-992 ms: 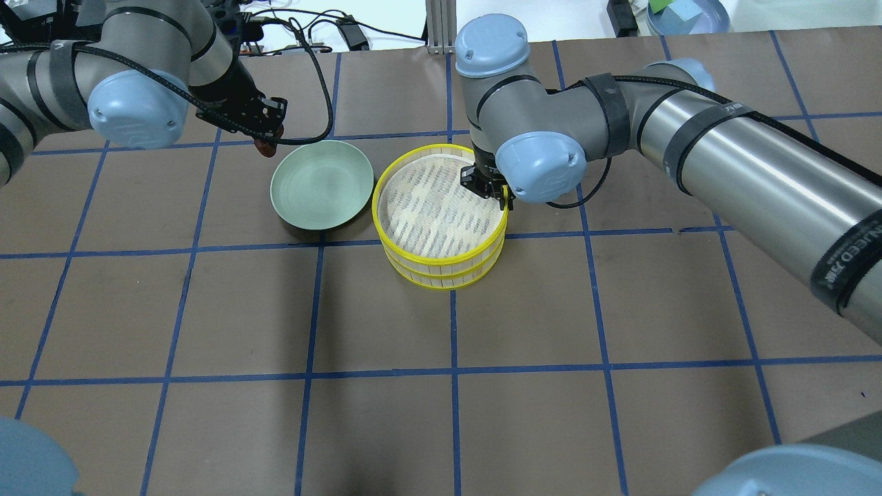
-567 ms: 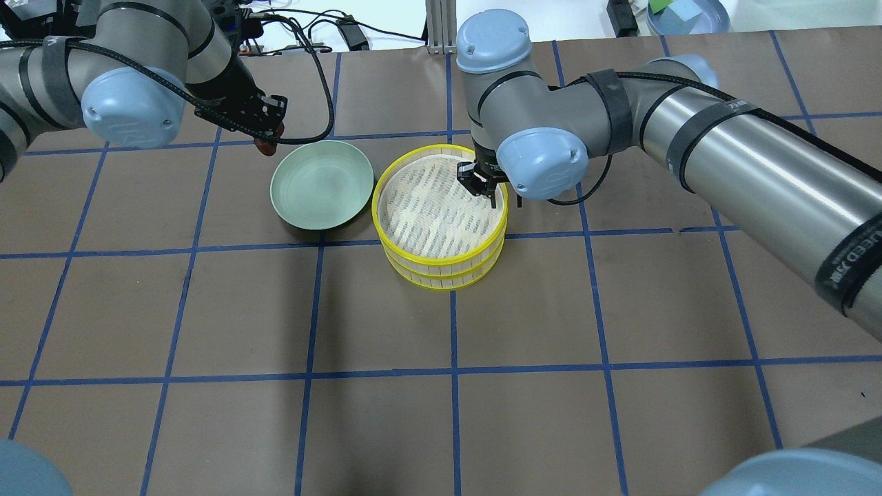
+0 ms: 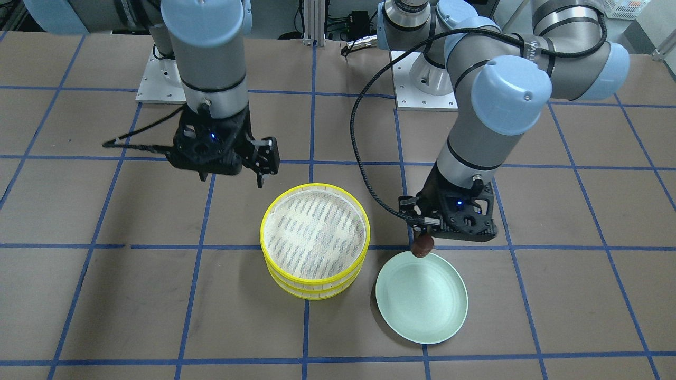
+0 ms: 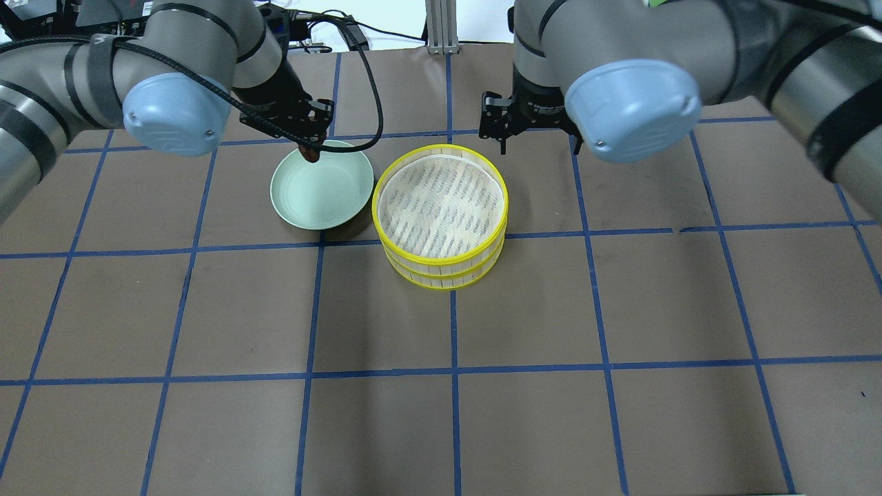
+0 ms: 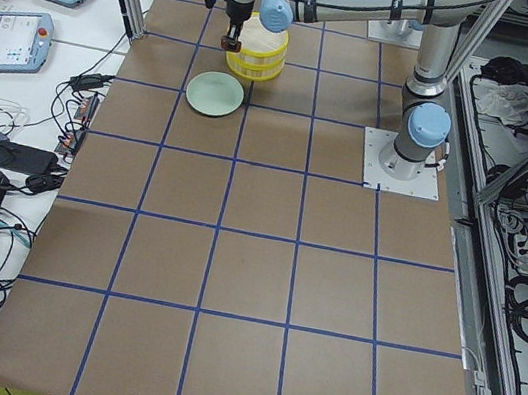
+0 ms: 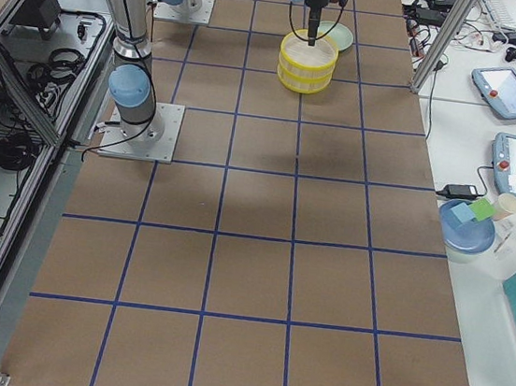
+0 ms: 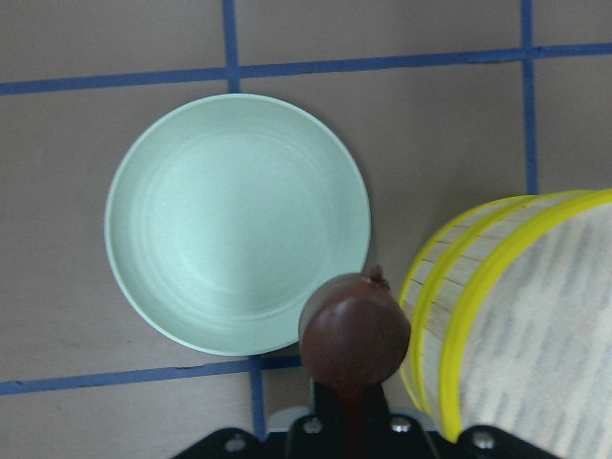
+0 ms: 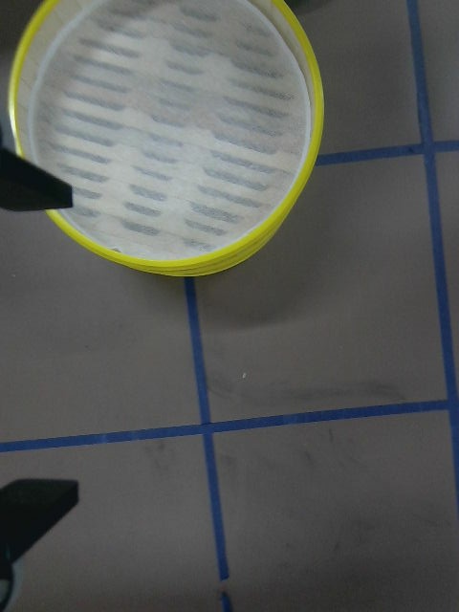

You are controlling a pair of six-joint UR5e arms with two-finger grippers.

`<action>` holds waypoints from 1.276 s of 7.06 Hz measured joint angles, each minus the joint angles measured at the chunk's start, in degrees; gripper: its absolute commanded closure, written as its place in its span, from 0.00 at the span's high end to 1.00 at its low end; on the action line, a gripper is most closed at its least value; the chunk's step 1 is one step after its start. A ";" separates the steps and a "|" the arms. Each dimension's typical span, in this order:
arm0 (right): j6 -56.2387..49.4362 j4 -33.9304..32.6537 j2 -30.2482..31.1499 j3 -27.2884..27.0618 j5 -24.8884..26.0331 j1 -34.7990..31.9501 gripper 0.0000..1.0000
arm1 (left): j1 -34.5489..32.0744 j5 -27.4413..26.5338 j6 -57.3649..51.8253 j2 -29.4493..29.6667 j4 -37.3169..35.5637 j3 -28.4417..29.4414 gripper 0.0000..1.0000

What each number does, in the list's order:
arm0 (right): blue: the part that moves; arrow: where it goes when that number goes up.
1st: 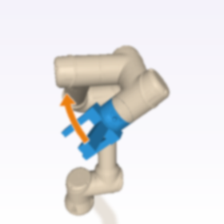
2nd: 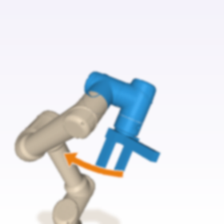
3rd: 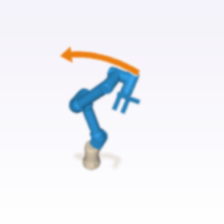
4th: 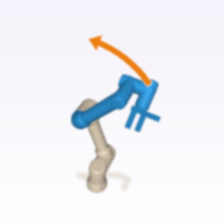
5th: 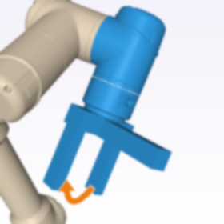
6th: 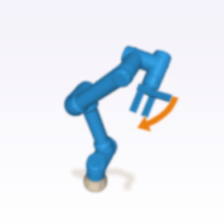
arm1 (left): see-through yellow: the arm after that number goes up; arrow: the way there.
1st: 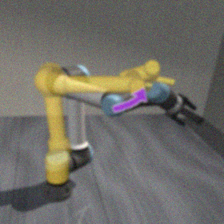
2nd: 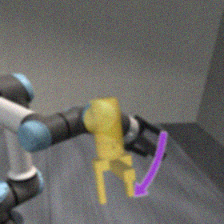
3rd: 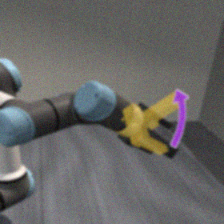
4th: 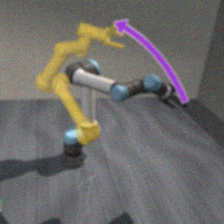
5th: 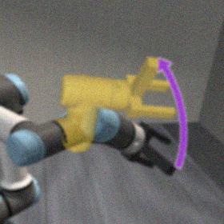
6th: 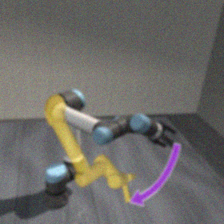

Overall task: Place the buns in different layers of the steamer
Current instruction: 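Place the red bun into the top steamer tier while right gripper withdraws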

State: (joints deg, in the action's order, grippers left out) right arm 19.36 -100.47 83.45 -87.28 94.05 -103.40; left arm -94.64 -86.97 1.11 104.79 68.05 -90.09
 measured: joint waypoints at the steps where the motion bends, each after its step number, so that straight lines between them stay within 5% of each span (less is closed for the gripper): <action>1: -0.07 4.14 4.93 0.70 -1.27 0.86 1.00 | -2.95 0.53 3.32 0.06 -0.26 0.00 0.00; 3: -0.36 11.03 9.65 1.59 -2.33 3.45 1.00 | -7.39 3.98 9.19 0.66 -2.06 -0.11 0.00; 4: -1.90 14.16 10.27 2.41 -2.29 4.42 1.00 | -8.75 6.12 11.08 1.19 -3.46 -0.17 0.33; 5: -4.82 16.53 10.55 2.92 -1.92 4.83 1.00 | -9.81 7.43 11.96 1.53 -3.91 -0.20 0.99; 9: -16.43 14.57 10.53 2.67 -1.59 6.61 1.00 | -10.85 8.21 12.63 1.73 -3.43 -0.41 1.00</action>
State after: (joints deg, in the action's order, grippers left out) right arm 2.93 -85.90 93.98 -84.60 92.46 -96.79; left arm -105.49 -78.75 13.74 106.52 64.62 -90.50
